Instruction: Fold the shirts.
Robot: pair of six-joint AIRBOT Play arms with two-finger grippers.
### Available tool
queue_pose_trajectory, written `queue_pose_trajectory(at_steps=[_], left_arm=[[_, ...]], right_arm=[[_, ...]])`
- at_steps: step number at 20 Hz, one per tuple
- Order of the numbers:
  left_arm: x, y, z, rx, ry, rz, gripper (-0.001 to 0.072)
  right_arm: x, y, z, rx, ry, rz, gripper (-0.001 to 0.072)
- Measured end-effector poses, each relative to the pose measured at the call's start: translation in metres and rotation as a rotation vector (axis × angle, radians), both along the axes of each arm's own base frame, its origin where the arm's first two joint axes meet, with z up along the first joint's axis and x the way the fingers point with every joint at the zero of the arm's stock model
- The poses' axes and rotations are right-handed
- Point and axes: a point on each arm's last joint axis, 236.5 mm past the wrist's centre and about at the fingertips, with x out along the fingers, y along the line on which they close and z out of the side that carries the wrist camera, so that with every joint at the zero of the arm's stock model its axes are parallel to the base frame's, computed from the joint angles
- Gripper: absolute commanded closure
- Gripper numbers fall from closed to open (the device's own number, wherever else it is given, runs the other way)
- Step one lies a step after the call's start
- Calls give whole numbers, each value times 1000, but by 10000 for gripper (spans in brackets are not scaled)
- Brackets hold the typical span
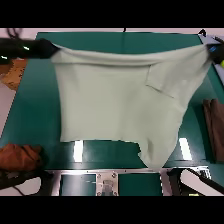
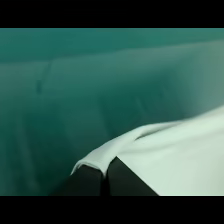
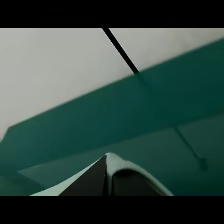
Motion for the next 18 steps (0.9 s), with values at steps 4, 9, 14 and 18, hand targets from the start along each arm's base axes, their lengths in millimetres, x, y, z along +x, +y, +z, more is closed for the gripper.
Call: queue_pose_trajectory(at_steps=[4, 9, 14, 18], left_arm=[[47, -10, -91, -14, 77, 71, 689], [74, 2, -127, 7, 59, 162, 688], [66, 1, -147, 85, 85, 106, 688], [43, 3, -173, 188, 176, 20, 689]], right_arm=[[55, -12, -108, 106, 182, -17, 693], [87, -19, -170, 176, 268, -25, 694], [78, -24, -191, 196, 337, 26, 696], [51, -18, -212, 137, 458, 107, 695]])
